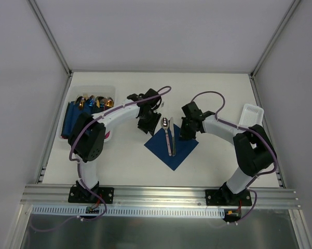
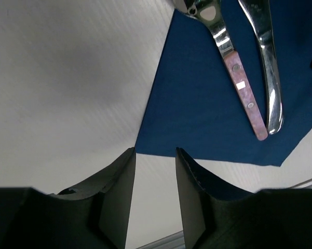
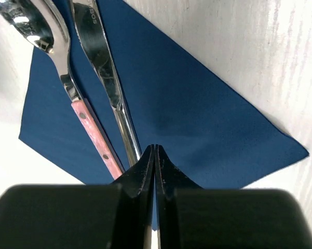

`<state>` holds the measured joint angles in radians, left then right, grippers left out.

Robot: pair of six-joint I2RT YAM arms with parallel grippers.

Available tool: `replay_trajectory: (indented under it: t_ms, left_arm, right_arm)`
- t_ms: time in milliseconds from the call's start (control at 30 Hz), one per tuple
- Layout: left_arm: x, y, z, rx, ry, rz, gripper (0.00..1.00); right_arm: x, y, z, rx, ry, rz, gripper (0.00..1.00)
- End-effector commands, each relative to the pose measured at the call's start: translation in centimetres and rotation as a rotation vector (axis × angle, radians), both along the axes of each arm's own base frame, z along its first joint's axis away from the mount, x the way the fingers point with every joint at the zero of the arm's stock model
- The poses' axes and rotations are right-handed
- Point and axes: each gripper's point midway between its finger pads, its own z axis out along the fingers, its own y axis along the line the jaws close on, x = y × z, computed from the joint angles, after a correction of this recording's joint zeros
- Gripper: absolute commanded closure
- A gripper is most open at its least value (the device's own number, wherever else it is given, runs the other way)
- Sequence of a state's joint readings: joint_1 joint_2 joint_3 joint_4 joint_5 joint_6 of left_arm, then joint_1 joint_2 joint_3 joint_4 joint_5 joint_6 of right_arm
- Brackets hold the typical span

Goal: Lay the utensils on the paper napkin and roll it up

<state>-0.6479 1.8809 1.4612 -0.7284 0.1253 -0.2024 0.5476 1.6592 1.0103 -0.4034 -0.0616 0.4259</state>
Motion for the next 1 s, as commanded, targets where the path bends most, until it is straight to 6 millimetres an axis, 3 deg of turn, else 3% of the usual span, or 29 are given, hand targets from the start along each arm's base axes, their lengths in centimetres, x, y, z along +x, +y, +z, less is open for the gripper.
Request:
replay_trajectory:
  t_ms: [0,433,967]
  left_arm:
    - [1.9,-1.0,-0.1,0.008,-0.025,0.132,0.62]
    - [2.9,-4.4,-1.5,-0.053,0.047,0.161,0.5]
    - [3.0,-5.2,-3.9,-0.002,0.06,0.163,0.43]
  right_arm:
    - [1.2,1.3,0.1,0.064,-0.03,-0.043,0.98]
    - [2.0,2.3,-1.6,0.085,0.006,-0.056,0.98]
    - [2.4,2.5,-1.4,0.112,0.007,-0.062,0.98]
